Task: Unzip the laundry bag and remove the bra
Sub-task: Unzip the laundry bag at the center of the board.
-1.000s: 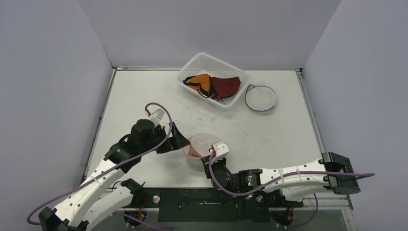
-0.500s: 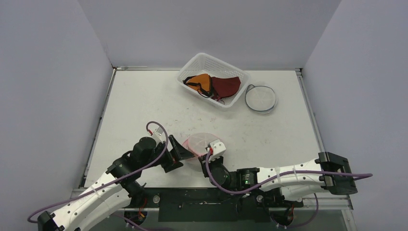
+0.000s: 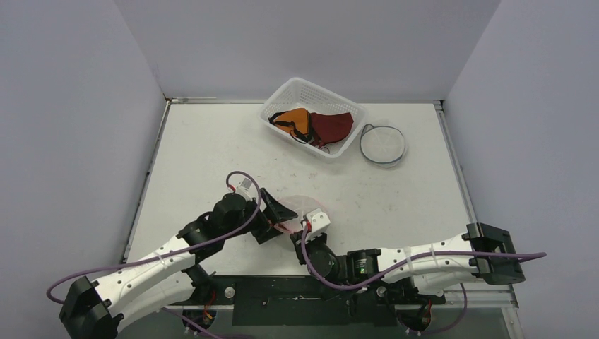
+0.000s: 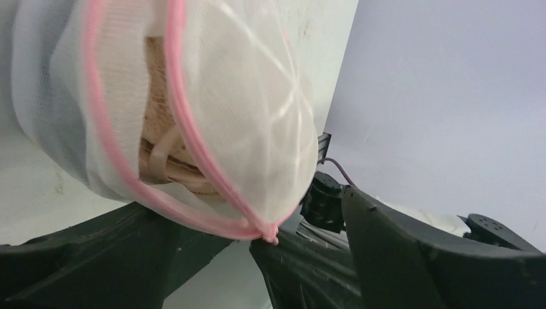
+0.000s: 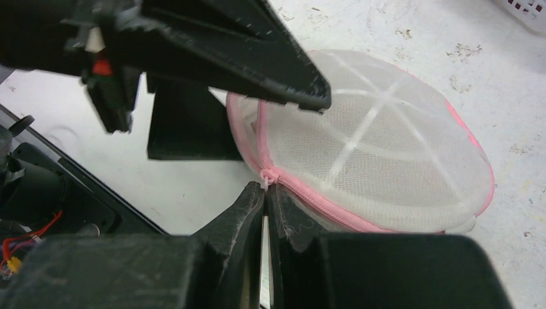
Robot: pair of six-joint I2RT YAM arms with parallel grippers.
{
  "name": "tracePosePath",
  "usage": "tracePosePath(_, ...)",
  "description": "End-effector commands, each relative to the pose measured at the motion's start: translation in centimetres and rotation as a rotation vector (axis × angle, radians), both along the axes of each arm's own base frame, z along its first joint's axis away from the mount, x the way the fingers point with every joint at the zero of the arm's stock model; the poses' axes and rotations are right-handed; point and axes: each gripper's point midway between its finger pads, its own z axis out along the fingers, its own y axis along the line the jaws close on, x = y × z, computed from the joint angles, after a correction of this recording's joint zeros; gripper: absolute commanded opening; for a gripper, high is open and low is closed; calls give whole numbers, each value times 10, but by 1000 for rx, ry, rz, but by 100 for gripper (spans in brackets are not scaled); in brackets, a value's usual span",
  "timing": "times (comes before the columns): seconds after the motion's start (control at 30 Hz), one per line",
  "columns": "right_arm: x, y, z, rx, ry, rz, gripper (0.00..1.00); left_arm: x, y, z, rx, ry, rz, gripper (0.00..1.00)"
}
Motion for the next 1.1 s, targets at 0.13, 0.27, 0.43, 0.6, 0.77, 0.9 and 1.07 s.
tracePosePath(0.13,-9,-1,8,22,-16,-11,5,37,0,23,-36,-90,44,55)
tracePosePath(0.27,-9,-5,11,35,-13,-22,5,39,0,24,-41,-100,40,30)
tracePosePath(0.43,-7,-8,16,42,-15,-34,5,40,-1,28,-43,-113,33,5)
tracePosePath(0.6,-7,-14,16,46,-4,-48,5,41,3,26,-30,-113,44,0)
tracePosePath(0.77,-6,-29,11,45,8,-79,5,44,13,23,-18,-112,73,0)
tracePosePath(0.9,-6,-40,9,46,17,-104,5,46,19,24,-12,-117,96,0)
tracePosePath(1.07,-6,-51,6,46,22,-130,5,47,22,24,-14,-121,102,0)
